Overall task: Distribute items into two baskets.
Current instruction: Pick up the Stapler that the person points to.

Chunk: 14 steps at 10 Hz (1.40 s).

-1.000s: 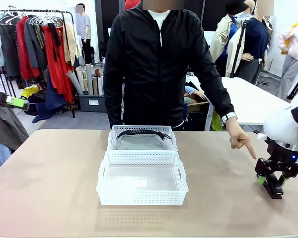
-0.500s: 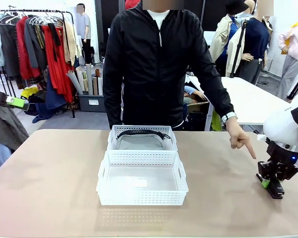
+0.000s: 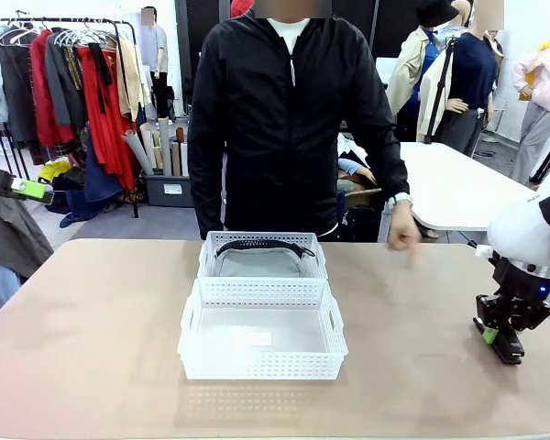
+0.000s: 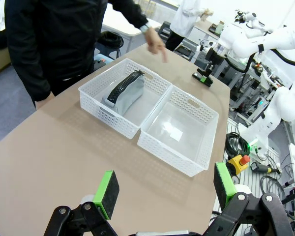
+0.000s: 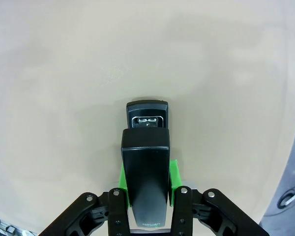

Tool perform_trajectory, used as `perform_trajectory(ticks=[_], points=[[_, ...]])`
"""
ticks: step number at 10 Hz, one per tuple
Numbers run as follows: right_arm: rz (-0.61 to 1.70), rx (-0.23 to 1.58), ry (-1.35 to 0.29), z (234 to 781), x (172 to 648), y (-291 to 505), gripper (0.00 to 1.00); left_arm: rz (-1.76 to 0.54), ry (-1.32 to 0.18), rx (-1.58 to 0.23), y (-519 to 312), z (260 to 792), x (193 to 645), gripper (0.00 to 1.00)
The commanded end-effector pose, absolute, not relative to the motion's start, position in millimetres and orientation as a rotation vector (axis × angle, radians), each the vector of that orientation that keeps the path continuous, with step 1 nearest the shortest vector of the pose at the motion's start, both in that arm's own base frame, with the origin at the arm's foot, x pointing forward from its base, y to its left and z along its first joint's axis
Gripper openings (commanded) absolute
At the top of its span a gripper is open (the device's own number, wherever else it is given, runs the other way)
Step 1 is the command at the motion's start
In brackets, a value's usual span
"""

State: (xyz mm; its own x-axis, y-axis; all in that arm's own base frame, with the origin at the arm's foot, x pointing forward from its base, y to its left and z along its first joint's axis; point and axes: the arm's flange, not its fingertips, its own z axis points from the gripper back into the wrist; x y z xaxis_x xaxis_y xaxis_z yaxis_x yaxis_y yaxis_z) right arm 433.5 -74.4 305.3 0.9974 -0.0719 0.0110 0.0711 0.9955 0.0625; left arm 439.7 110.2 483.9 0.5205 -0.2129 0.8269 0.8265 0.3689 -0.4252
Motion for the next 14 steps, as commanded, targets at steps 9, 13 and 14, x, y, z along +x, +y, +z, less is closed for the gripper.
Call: perform_trajectory(ticks=[9, 13, 14], points=[[0.244, 0.207, -0.001, 441.5, 442.2, -18.7, 0.0, -0.754, -0.759, -0.966, 110.4, 485.5, 439.0, 1.0], [0.432, 0.105, 0.025, 490.3, 445.7, 12.5, 0.0, -0.754, -0.759, -0.966, 110.4, 485.5, 439.0, 1.0], [0.499, 0.106, 0.039, 498.6, 446.0, 15.7, 0.0, -0.754, -0.759, -0.966, 110.4, 485.5, 439.0, 1.0]])
